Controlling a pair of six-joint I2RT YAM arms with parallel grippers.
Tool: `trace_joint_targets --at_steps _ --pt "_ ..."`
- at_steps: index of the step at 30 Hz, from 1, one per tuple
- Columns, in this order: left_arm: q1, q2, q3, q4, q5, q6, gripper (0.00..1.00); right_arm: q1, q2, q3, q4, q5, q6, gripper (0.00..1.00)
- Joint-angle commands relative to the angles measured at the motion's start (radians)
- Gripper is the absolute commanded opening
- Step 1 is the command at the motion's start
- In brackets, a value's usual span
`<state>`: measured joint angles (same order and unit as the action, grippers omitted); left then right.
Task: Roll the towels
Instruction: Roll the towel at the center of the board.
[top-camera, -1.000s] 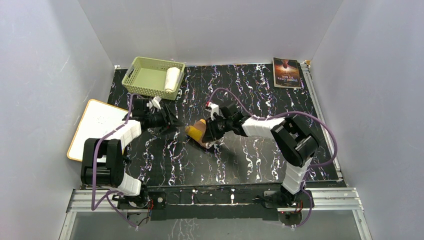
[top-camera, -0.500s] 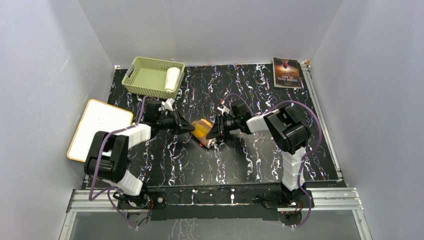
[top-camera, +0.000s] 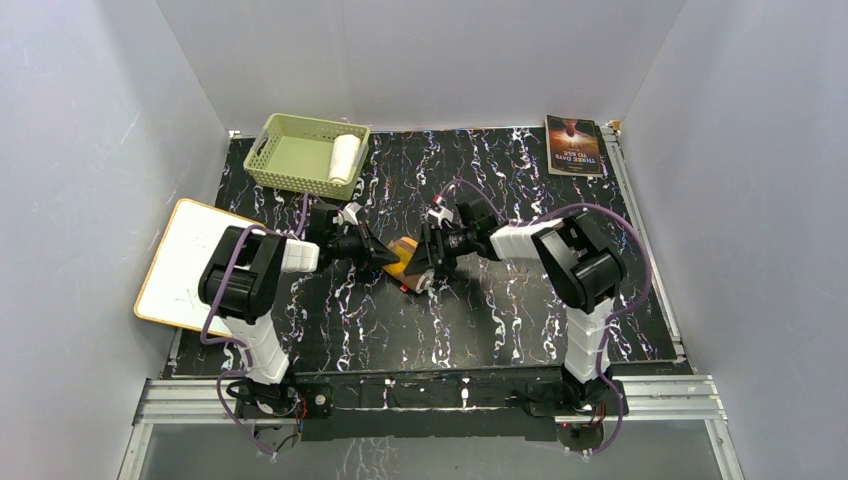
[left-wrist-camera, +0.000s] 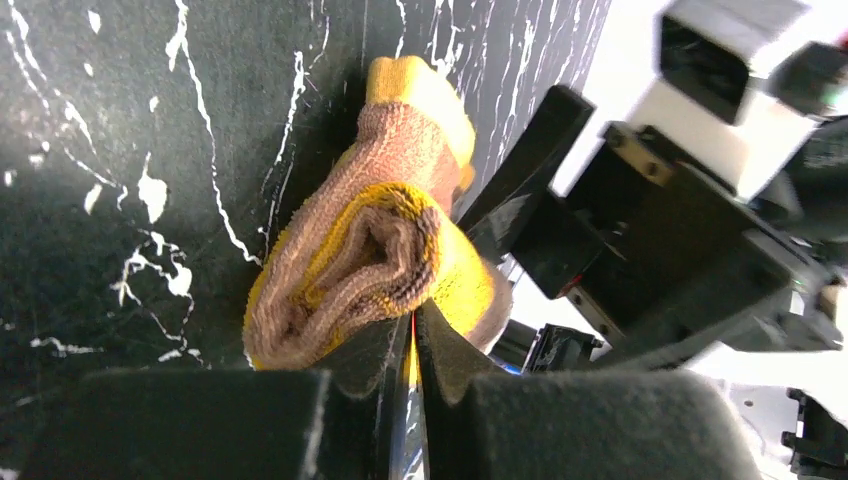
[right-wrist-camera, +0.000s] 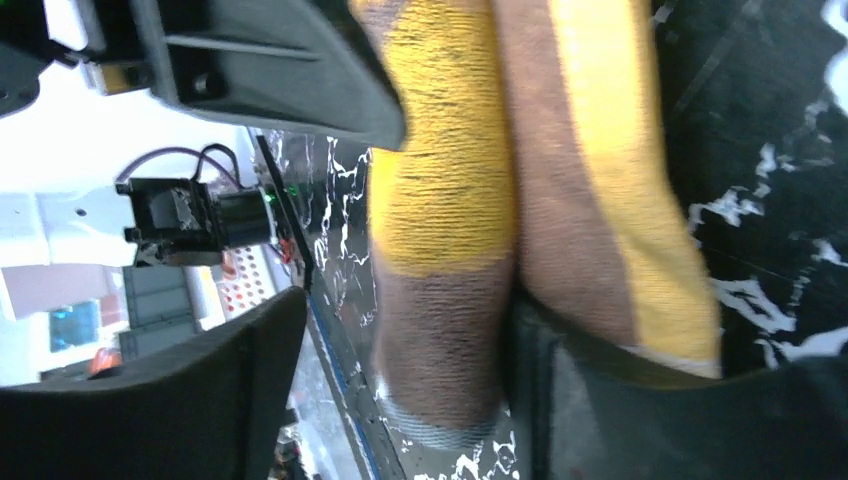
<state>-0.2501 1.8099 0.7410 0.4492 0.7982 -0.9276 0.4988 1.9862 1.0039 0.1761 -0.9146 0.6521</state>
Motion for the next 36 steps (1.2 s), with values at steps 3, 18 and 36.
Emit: trace_joint_targets --at_steps 3,18,36 --pt "-0.030 0.078 0.076 -0.103 -0.087 0.138 0.04 0.052 -0.113 0.168 -0.437 0.434 -0.406 0.85" --pt "-0.040 0.119 0.157 -0.236 -0.115 0.219 0.04 0.254 -0.388 0.115 -0.340 0.827 -0.875 0.88" --pt "-0.040 0.158 0.279 -0.416 -0.138 0.290 0.05 0.368 -0.171 0.144 -0.362 0.886 -0.900 0.57"
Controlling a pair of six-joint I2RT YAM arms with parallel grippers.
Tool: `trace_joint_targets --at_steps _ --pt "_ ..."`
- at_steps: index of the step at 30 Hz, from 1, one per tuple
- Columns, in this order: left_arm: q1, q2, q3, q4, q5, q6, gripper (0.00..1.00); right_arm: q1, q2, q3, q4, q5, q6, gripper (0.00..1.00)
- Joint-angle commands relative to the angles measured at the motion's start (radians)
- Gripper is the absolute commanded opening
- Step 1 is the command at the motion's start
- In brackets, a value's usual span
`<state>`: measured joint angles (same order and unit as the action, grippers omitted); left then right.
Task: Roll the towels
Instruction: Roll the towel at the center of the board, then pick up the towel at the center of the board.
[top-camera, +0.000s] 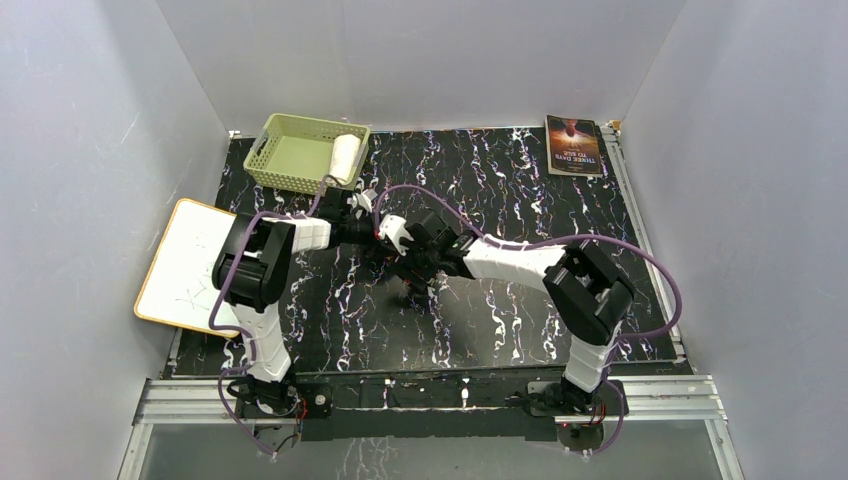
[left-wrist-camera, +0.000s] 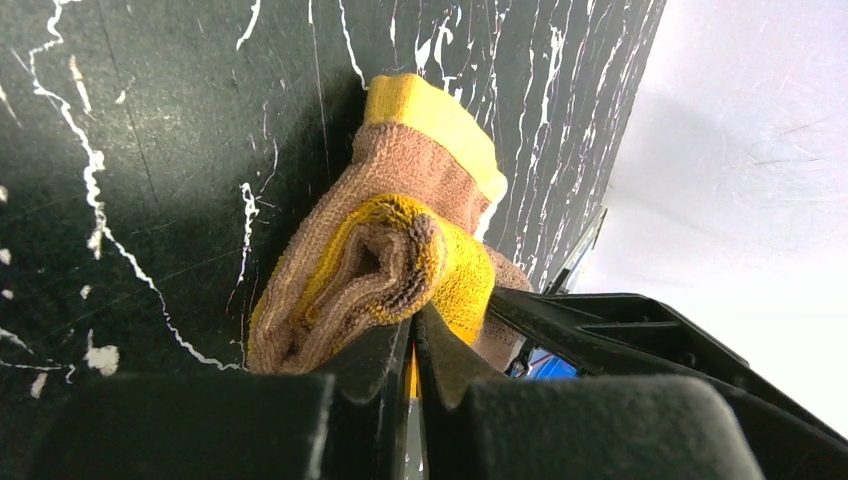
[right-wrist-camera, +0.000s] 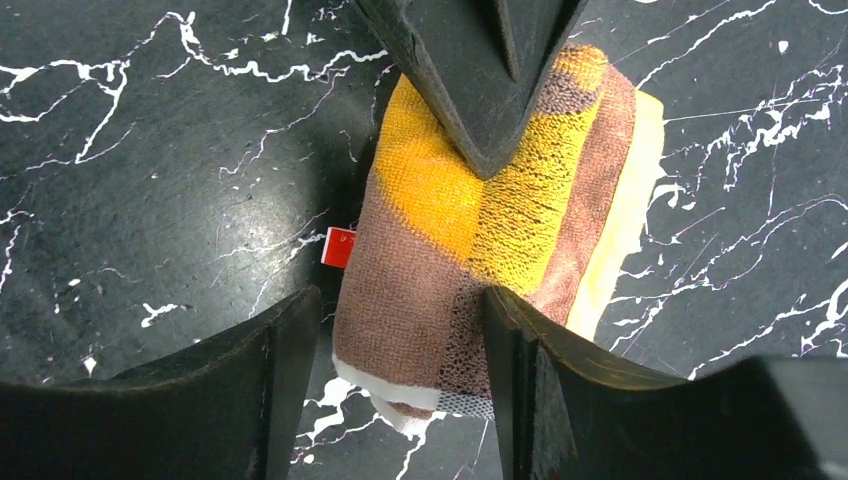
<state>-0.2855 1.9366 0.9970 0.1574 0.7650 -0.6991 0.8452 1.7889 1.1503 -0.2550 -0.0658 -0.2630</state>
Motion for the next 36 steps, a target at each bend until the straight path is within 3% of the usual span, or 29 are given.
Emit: trace_joint_targets --at_steps 1,3,6,8,10,15,23,32,36 --pt "-0.005 0.028 0.035 -0.137 -0.104 0.066 0.06 0.024 0.035 -0.005 0.071 0.056 0.027 0.56" --pt "-0.002 0.016 0.068 -0.176 -0.093 0.079 0.09 0.024 0.052 -0.012 0.076 0.096 0.056 0.52" --pt "0.015 -0.041 0.139 -0.262 -0.111 0.115 0.42 0.024 0.062 -0.032 0.092 0.173 0.097 0.45" --pt "0.035 -0.104 0.159 -0.291 -0.133 0.125 0.55 0.017 0.059 -0.040 0.100 0.189 0.129 0.41" --pt "0.054 -0.155 0.161 -0.316 -0.148 0.131 0.62 -0.007 0.047 -0.048 0.113 0.135 0.181 0.36" --pt "0.062 -0.213 0.079 -0.329 -0.162 0.132 0.65 -0.111 -0.011 -0.085 0.203 -0.118 0.359 0.30" --pt "0.029 -0.242 -0.145 -0.075 -0.154 -0.044 0.67 -0.299 -0.028 -0.190 0.439 -0.472 0.694 0.21" --pt "-0.074 -0.117 -0.125 0.220 -0.172 -0.200 0.68 -0.437 0.048 -0.382 0.854 -0.731 1.037 0.20" --pt "-0.105 -0.044 -0.086 0.269 -0.173 -0.222 0.68 -0.470 0.072 -0.417 0.926 -0.768 1.093 0.20"
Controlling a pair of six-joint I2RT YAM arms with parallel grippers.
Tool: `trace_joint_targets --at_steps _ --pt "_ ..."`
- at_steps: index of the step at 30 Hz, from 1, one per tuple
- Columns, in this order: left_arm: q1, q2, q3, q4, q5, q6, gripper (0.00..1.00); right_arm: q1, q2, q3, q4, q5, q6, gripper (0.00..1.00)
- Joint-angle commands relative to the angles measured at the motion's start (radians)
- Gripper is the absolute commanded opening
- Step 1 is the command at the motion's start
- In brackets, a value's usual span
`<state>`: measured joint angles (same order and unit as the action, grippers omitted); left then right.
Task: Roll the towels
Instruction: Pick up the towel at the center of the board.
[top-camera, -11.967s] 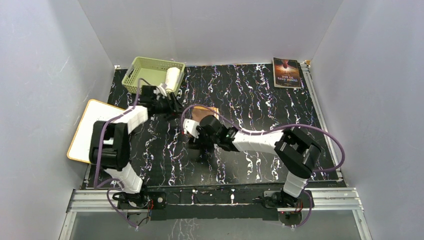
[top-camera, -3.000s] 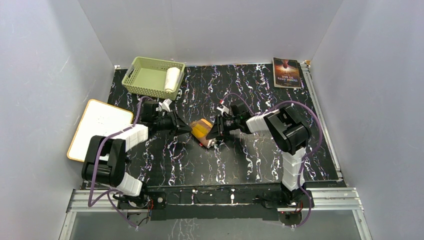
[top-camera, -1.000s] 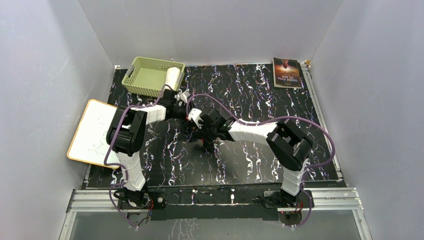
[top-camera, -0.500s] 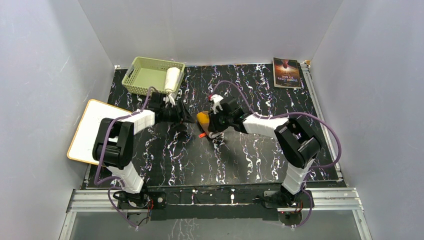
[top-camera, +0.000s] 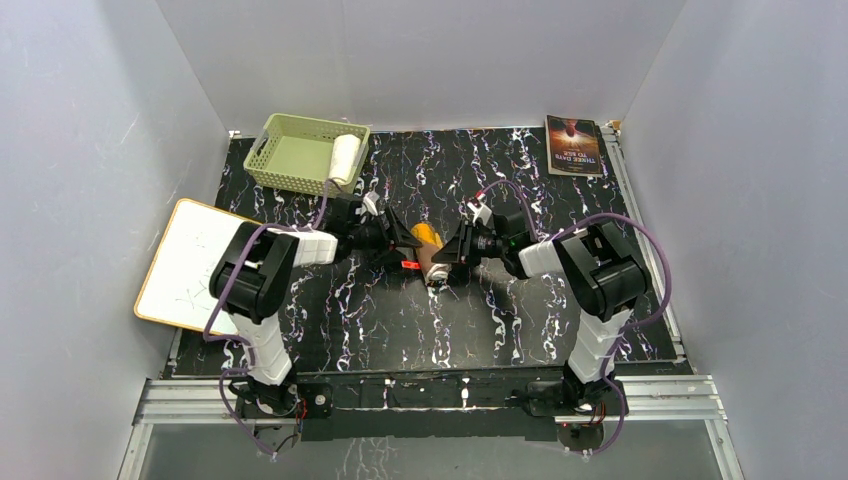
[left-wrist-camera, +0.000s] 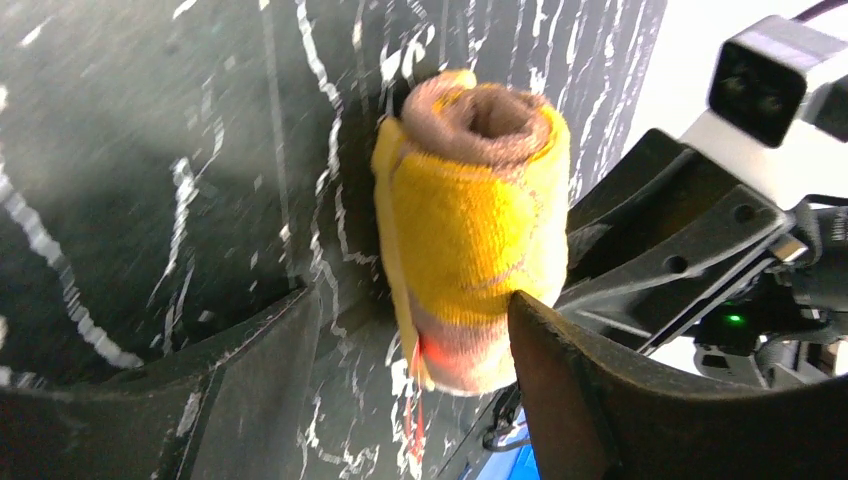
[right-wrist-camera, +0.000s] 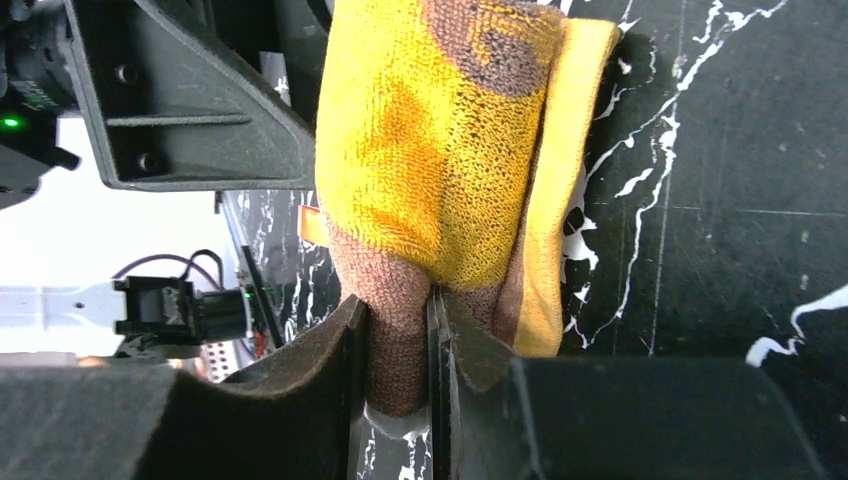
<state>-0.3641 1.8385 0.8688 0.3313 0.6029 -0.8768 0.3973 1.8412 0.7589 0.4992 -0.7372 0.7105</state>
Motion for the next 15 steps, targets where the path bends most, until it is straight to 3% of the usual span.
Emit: trace_joint_targets --at_steps 1,11,15 --pt "-0.033 0.069 0.047 0.108 -0.012 -0.048 0.68 -0.024 0.023 -0.026 0.169 -0.103 0.118 0.20" --pt "-0.088 0.159 0.058 0.219 -0.004 -0.105 0.62 -0.031 0.056 -0.030 0.178 -0.135 0.122 0.21" --pt "-0.105 0.171 0.053 0.255 0.003 -0.124 0.47 -0.032 0.063 -0.023 0.179 -0.136 0.124 0.22"
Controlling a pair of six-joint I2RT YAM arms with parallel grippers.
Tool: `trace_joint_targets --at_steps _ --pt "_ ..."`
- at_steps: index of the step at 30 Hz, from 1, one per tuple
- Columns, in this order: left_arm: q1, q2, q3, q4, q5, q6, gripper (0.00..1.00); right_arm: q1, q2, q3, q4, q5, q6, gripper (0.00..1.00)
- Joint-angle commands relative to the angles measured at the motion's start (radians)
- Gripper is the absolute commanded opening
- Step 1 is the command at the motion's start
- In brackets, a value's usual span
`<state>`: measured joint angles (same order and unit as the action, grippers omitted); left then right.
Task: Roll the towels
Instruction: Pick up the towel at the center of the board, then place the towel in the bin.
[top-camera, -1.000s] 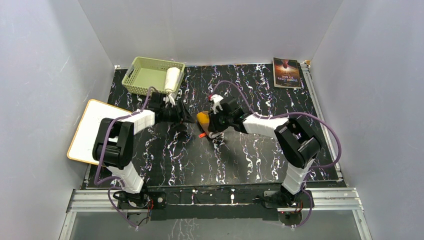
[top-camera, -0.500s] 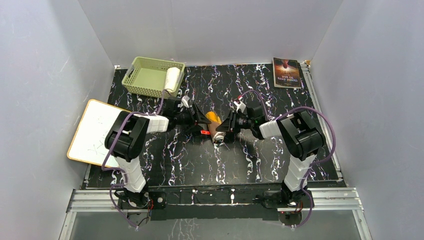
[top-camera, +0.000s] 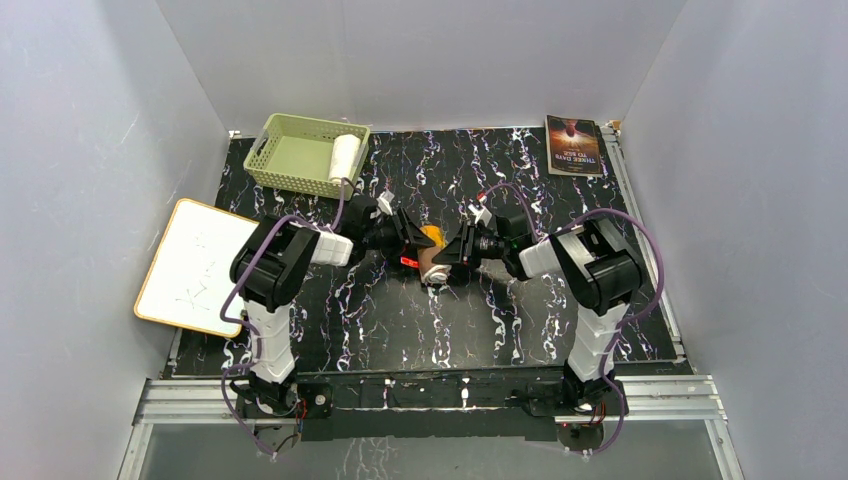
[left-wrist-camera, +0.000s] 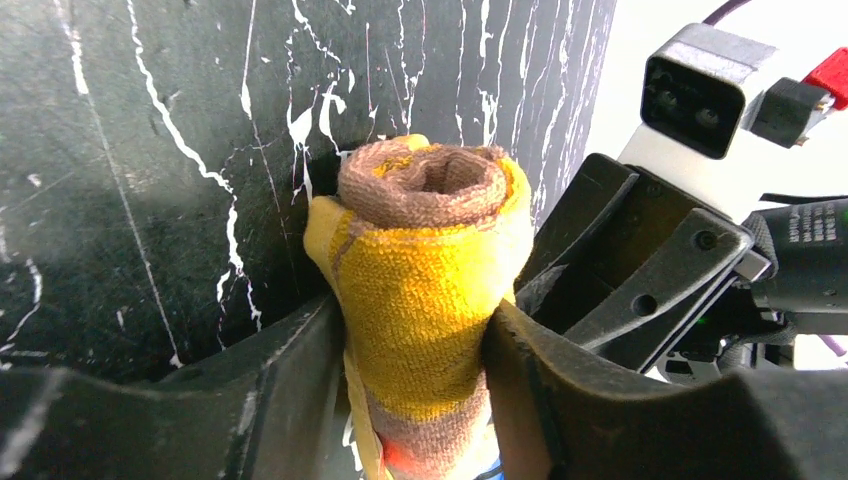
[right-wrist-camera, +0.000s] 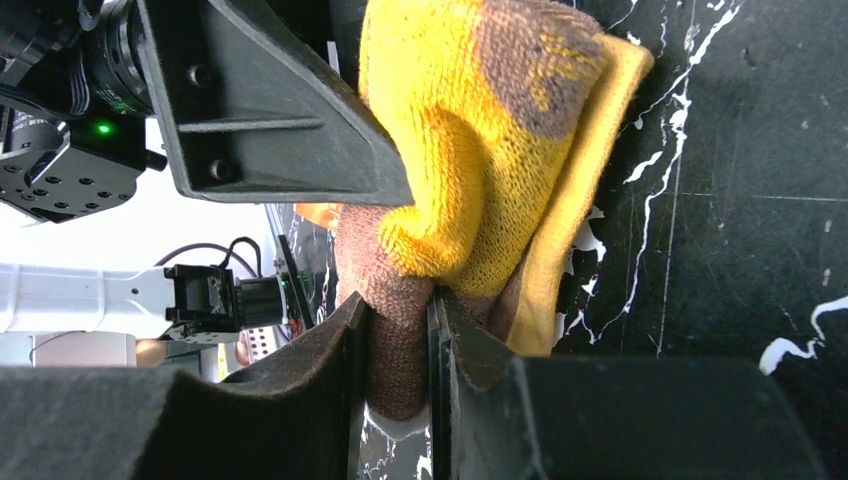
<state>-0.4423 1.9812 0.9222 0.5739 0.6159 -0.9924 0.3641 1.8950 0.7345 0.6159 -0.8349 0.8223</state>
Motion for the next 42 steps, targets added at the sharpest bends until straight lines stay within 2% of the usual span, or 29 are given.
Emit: trace_joint_targets --at_steps 1,3,5,9,10,16,20,24,26,30,33,35,42 --pt "-0.028 0.027 -0.002 0.017 -0.010 -0.012 0.40 0.001 0.009 0.003 0.063 -0.039 0.012 0.23" --pt "-0.028 0.021 -0.011 0.026 -0.008 -0.019 0.29 -0.001 0.005 0.003 0.061 -0.038 0.010 0.30" --pt "-0.024 0.003 -0.007 0.009 -0.010 -0.009 0.21 -0.007 -0.017 0.009 0.037 -0.037 -0.005 0.45" --pt "0.027 -0.045 0.059 -0.111 0.017 0.097 0.15 -0.040 -0.088 0.053 -0.113 -0.028 -0.101 0.67" --pt "0.048 -0.056 0.096 -0.151 0.043 0.133 0.14 -0.051 -0.107 0.072 -0.165 -0.027 -0.124 0.70" --pt "0.189 -0.114 0.346 -0.560 0.131 0.460 0.11 -0.119 -0.265 0.136 -0.391 0.043 -0.265 0.80" --pt "0.264 -0.114 0.611 -0.846 0.184 0.685 0.11 -0.129 -0.332 0.171 -0.500 0.084 -0.341 0.83" --pt "0.336 -0.034 0.890 -1.041 0.252 0.840 0.13 -0.130 -0.350 0.164 -0.497 0.077 -0.340 0.83" --pt "0.380 0.037 1.078 -1.144 0.291 0.897 0.14 -0.129 -0.349 0.151 -0.472 0.060 -0.323 0.83" --pt "0.462 0.204 1.341 -1.270 0.333 0.958 0.15 -0.128 -0.353 0.138 -0.461 0.043 -0.318 0.83" --pt "0.516 0.323 1.485 -1.298 0.318 0.975 0.15 -0.126 -0.353 0.131 -0.460 0.035 -0.323 0.83" --pt "0.547 0.379 1.526 -1.253 0.299 0.954 0.14 -0.125 -0.344 0.132 -0.455 0.026 -0.324 0.83" --pt "0.635 0.504 1.482 -0.797 0.344 0.707 0.17 -0.100 -0.301 0.149 -0.450 0.006 -0.327 0.83"
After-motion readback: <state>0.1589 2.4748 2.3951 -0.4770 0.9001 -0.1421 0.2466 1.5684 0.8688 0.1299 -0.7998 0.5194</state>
